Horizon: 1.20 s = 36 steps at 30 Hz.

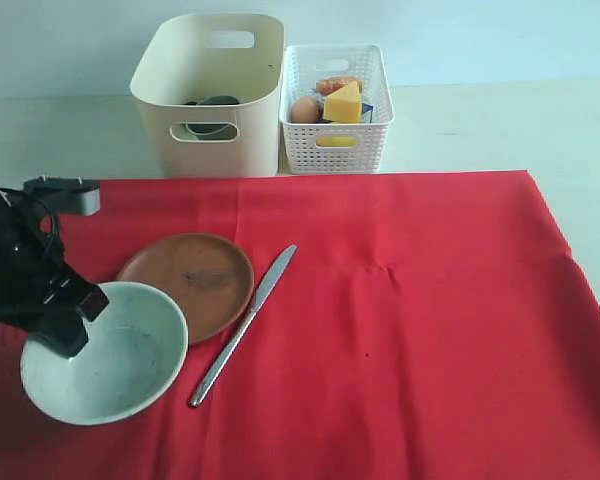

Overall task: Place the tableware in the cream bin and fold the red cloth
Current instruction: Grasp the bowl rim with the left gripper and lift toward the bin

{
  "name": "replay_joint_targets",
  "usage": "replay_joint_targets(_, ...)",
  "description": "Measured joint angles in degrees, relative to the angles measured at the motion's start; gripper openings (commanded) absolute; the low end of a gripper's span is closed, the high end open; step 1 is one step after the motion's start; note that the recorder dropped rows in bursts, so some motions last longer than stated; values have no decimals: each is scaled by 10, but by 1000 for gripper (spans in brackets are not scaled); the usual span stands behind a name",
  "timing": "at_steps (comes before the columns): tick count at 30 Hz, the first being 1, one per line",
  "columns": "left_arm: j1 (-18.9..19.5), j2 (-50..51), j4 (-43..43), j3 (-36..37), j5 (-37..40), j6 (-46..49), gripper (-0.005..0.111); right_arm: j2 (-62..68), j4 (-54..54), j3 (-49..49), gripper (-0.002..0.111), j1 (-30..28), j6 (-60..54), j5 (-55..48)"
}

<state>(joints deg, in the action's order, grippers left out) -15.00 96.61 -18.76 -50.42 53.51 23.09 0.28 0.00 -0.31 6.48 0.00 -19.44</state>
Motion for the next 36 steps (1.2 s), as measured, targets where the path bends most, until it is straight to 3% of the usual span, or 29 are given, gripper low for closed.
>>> replay_joint_targets(10,0,-89,0,-69,-3,0,0,0,0,0,0,0,0,0)
replay_joint_targets(14,0,-106,0,-96,-39,0,0,0,0,0,0,0,0,0)
replay_joint_targets(19,0,-114,0,-117,-127,0,0,0,0,0,0,0,0,0)
replay_joint_targets(29,0,-114,-17,-122,-393,0,0,0,0,0,0,0,0,0)
replay_joint_targets(36,0,-55,-20,-206,-424,0,0,0,0,0,0,0,0,0)
